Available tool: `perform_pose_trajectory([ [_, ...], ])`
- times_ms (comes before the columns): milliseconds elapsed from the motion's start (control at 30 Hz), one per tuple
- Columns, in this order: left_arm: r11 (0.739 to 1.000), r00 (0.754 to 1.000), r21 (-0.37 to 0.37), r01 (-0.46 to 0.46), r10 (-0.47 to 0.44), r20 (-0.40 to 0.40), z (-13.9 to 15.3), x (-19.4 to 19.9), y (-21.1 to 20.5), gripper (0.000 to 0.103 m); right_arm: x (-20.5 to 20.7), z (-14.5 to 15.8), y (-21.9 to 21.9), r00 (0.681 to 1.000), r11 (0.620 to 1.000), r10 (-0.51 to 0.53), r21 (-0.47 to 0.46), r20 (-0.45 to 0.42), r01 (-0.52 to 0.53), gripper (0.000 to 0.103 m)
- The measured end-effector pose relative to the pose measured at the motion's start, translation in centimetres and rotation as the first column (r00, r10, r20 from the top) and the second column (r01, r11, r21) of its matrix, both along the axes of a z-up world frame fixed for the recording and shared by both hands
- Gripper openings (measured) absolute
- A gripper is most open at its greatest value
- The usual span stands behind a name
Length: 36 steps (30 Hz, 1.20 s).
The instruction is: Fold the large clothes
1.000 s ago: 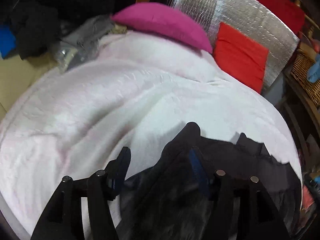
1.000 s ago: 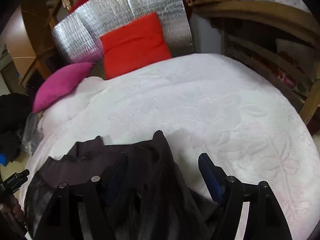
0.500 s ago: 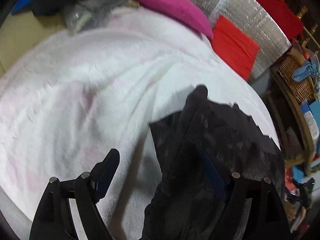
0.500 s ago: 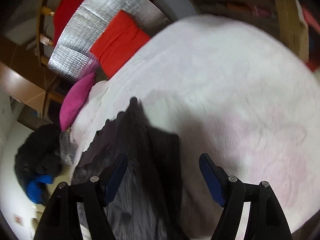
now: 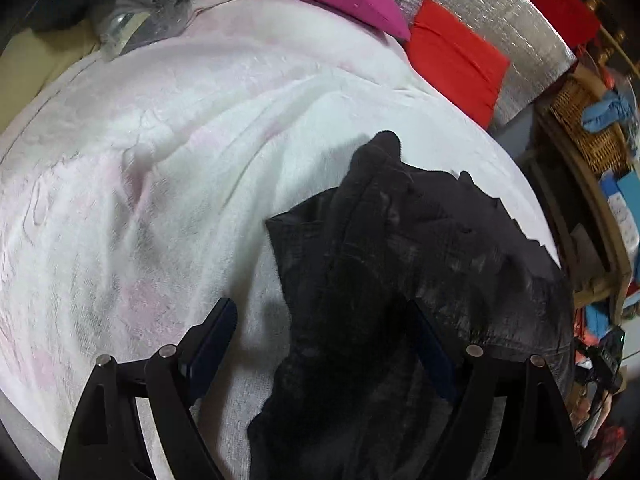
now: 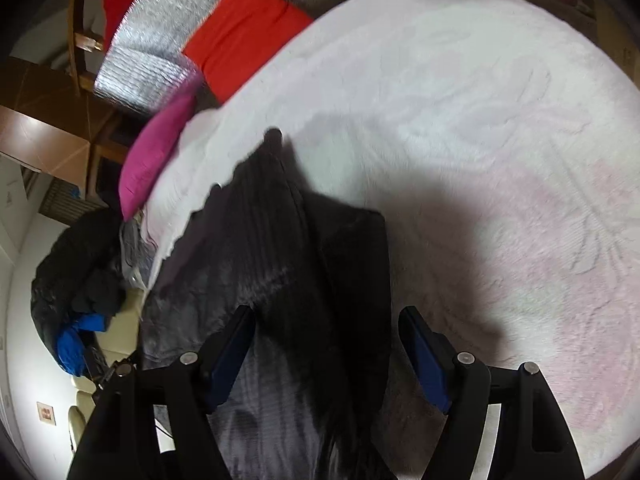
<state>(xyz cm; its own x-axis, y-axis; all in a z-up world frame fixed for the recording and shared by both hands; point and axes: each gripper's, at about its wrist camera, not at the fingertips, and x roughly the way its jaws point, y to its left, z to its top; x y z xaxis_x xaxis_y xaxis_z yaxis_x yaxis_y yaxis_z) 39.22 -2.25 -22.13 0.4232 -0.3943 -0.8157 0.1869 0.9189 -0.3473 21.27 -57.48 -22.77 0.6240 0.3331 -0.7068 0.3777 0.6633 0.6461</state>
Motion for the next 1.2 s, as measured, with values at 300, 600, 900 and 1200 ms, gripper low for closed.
perform_pose_trajectory([
  [300,0.992,0.997,0.125,0.025,-0.034,0.076,-0.2,-0.7,-2.4,0.073,1.7,-0.7,1.5,1.0,1.0,-0.009,-0.017,-0.012,0.009,0.08],
  [600,0.997,0.993,-0.075,-0.008,-0.001,-0.12,-2.2,1.0,-0.5,0.085,2.0,-1.2,1.7,0.999,0.998,0.035,0.05,-0.002,-0.035,0.081],
  [900,0.976,0.974,-0.131,0.173,-0.189,-0.125,-2.4,0.3,-3.2,0.088,3.0,-2.3,3.0,0.979,0.967,0.188,0.159,0.078,-0.199,0.092],
  [1200,0.975,0.982,-0.151,0.164,-0.176,-0.068,-1.6,0.1,-3.8,0.065,4.8,-1.6,5.3,0.977,0.978,0.164,0.107,0.133,-0.179,0.076],
])
